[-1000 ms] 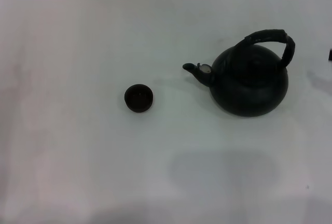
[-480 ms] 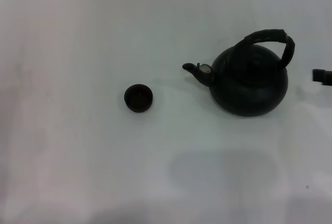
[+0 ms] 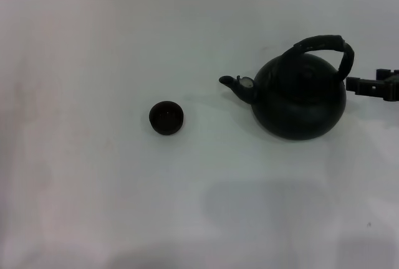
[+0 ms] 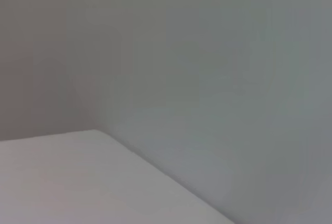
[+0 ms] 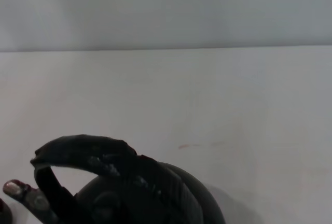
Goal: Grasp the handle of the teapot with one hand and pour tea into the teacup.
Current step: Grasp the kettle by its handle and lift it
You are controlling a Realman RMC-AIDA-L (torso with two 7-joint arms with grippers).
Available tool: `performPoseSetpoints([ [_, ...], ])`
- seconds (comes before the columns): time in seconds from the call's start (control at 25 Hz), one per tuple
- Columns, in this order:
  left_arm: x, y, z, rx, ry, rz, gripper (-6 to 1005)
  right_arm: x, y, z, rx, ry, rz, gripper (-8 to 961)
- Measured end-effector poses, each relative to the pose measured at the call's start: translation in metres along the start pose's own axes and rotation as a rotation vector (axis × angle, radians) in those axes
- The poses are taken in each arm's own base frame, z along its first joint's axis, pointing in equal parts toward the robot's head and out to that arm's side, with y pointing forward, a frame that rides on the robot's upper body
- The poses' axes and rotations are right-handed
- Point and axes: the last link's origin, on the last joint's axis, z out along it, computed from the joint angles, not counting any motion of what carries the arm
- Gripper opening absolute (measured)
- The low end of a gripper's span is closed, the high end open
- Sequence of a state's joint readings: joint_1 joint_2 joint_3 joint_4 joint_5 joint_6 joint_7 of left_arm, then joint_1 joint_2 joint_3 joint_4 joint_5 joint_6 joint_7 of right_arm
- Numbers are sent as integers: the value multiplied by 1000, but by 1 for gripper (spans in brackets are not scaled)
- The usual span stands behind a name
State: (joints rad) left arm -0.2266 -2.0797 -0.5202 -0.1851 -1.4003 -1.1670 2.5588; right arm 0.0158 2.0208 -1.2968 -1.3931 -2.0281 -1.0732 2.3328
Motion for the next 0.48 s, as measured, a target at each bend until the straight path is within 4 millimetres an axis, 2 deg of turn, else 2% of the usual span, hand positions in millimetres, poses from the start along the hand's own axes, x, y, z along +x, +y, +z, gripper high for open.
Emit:
performPoseSetpoints([
  [0.48,-1,7,4,-60,-30,54,610,-5,2,5,-42,-9,25,812],
])
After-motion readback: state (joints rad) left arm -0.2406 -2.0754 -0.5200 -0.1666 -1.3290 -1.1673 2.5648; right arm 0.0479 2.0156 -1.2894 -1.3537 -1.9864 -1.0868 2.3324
